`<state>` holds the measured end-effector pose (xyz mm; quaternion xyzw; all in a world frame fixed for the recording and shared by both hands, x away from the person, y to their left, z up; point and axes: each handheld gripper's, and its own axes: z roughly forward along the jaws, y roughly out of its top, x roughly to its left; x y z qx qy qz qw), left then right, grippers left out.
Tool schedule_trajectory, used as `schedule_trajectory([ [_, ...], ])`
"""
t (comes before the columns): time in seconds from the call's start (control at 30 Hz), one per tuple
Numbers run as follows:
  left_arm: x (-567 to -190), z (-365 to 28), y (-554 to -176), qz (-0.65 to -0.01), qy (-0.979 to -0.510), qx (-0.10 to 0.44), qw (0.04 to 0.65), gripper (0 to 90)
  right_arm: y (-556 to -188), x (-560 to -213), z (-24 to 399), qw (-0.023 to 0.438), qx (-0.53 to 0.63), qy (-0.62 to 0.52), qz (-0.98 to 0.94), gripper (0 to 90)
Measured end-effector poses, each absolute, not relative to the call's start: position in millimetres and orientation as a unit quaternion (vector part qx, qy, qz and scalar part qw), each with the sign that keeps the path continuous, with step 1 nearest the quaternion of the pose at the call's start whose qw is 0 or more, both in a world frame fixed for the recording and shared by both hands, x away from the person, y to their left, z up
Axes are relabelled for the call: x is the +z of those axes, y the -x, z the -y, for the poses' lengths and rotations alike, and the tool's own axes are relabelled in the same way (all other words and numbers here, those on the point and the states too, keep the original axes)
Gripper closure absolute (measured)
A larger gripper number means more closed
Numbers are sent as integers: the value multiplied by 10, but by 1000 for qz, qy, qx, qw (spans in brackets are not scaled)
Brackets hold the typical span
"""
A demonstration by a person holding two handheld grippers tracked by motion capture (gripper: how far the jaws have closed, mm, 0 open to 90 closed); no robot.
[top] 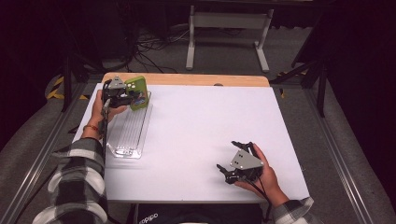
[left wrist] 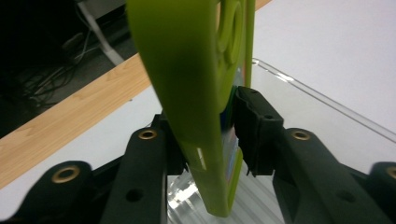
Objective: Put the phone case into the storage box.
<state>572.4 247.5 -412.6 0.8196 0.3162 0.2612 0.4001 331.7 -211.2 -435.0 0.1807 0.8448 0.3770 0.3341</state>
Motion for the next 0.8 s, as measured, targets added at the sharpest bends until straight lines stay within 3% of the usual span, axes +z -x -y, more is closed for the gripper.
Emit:
schedule_trajectory([
  [0.13, -4130, -2502, -5726, -332, -819, 279, 376, 554, -3309, -4357, 2102, 336, 371, -175, -848, 99],
  [0.5, -4108, -2620, -5692, -369, -801, 274, 383, 417, -3298, -4356, 2099, 335, 367, -170, -851, 100],
  [0.6, -4094, -2663, -5665, -374, -794, 263, 401, 526, -3297, -4350, 2105, 338, 368, -173, -849, 105],
  [0.63, -4077, -2696, -5629, -377, -783, 261, 420, 526, -3293, -4344, 2110, 340, 373, -176, -845, 109],
  [0.67, -4063, -2729, -5609, -378, -775, 258, 435, 624, -3292, -4332, 2116, 336, 378, -181, -843, 111],
  [0.8, -4067, -2758, -5584, -388, -766, 261, 440, 698, -3279, -4323, 2116, 341, 377, -177, -843, 112],
])
